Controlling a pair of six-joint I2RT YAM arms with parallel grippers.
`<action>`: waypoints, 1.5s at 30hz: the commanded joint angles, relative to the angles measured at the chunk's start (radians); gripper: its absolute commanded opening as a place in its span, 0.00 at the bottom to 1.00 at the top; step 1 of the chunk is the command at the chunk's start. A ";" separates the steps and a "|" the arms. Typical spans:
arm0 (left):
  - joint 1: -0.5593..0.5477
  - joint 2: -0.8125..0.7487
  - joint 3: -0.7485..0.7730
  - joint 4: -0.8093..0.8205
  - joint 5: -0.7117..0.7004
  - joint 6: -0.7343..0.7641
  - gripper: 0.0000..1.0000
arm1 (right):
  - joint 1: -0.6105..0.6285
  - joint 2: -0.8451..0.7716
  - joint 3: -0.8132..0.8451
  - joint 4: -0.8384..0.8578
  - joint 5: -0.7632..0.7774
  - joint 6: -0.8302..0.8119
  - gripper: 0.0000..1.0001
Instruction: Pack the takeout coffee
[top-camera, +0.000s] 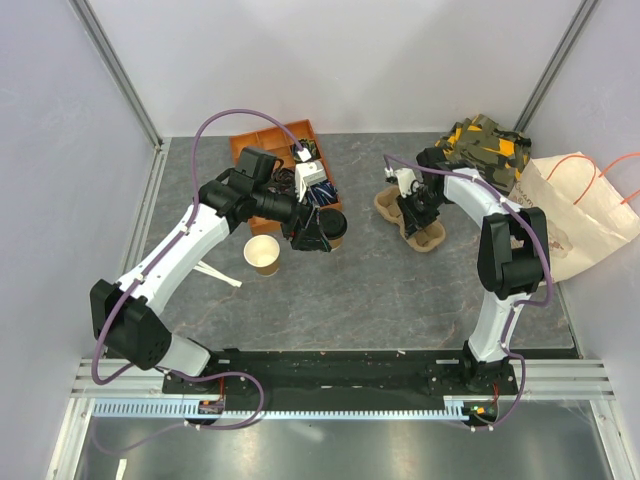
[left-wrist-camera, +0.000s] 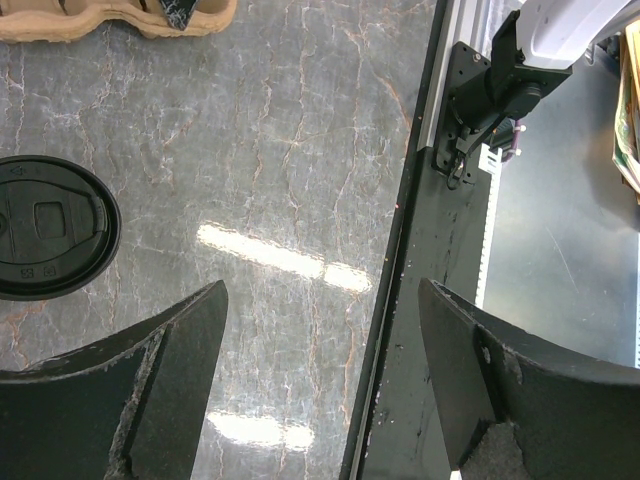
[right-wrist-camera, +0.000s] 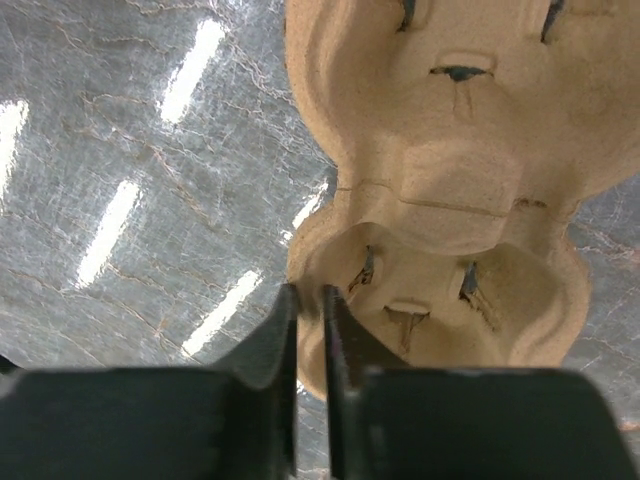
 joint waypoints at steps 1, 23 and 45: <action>0.008 -0.016 0.009 0.033 0.034 -0.008 0.84 | 0.000 -0.001 0.049 -0.017 -0.008 -0.011 0.06; 0.032 0.004 -0.019 0.125 0.005 -0.166 0.84 | 0.046 -0.210 -0.051 0.027 0.123 -0.143 0.00; -0.252 0.390 0.090 0.553 -0.328 -0.973 0.67 | -0.007 -0.213 -0.059 0.050 -0.034 0.120 0.00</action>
